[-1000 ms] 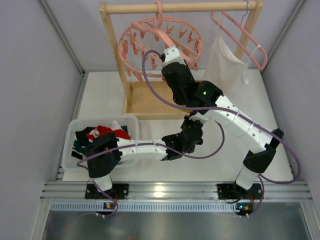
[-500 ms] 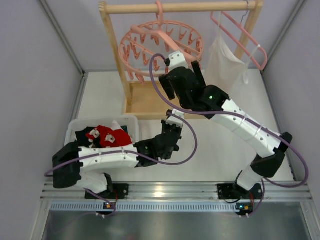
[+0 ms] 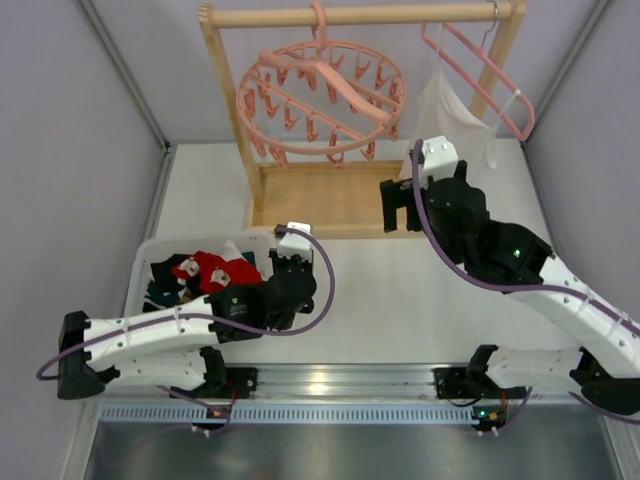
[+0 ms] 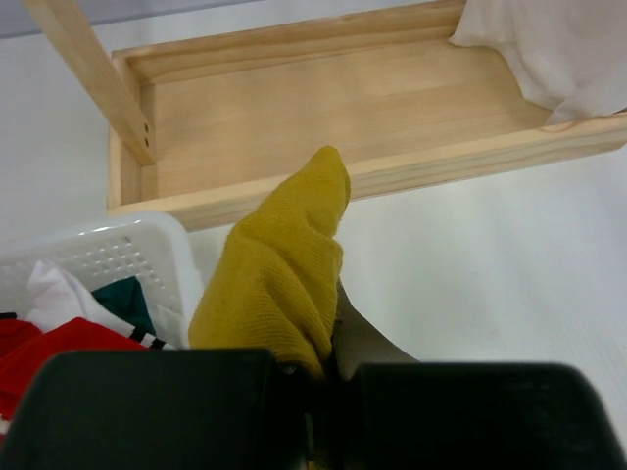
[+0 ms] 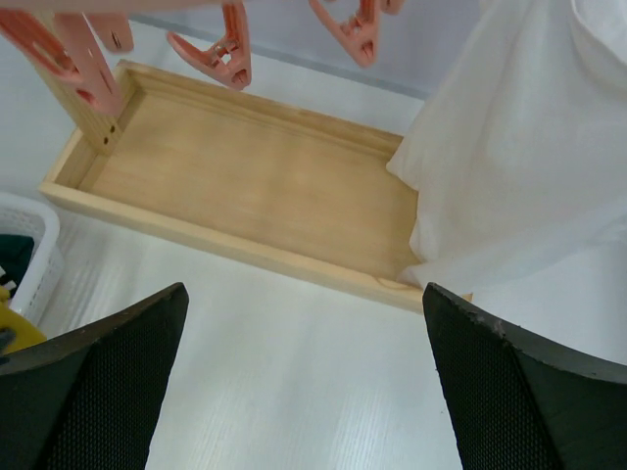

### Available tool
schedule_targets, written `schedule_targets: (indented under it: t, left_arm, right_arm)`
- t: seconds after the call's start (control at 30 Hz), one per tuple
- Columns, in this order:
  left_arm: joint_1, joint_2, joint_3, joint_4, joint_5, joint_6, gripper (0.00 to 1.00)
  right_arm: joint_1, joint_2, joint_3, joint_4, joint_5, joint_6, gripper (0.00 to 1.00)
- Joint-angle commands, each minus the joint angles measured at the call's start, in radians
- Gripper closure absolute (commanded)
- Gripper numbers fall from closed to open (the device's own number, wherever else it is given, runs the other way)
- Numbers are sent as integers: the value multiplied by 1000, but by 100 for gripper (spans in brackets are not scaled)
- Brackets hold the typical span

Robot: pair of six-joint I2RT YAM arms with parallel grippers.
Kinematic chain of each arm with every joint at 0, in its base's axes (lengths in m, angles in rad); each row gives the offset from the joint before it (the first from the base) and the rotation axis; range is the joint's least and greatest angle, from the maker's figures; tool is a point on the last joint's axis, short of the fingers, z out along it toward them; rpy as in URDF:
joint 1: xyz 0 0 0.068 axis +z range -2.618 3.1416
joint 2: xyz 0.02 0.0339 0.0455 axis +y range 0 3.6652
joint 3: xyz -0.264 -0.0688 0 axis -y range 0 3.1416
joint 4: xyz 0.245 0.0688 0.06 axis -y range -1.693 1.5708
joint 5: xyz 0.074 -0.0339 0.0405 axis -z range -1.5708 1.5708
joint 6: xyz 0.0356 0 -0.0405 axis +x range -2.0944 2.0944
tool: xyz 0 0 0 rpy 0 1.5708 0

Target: Remove the socks clipped to the hanger

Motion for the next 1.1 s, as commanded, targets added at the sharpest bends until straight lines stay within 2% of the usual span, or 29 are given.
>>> schedule_targets:
  t: [0.0, 0.1, 0.23, 0.4, 0.47, 0.6, 0.87, 1.07]
  left_arm:
    - [19, -31, 42, -234, -35, -116, 100]
    - [62, -57, 68, -368, -31, -200, 100]
    - [152, -139, 57, -443, 39, -263, 100]
    - [361, -241, 42, -458, 141, -228, 100]
    - [482, -247, 59, -455, 170, -210, 100]
    - [657, -210, 82, -455, 323, -157, 100]
    - [783, -100, -41, -441, 386, -272, 99]
    - [863, -63, -238, -302, 431, -406, 99]
  right_arm:
    - [-15, -109, -150, 65, -63, 86, 1]
    - [-20, -174, -244, 69, -75, 131, 1]
    - [-20, -220, -314, 76, -92, 165, 1]
    - [-23, -214, -346, 88, -110, 172, 0]
    - [-21, -209, -352, 97, -118, 172, 1]
    - [-21, -191, -357, 114, -138, 172, 0]
    - [-24, -198, -409, 145, -164, 172, 1]
    - [-24, -235, -461, 190, -227, 160, 0]
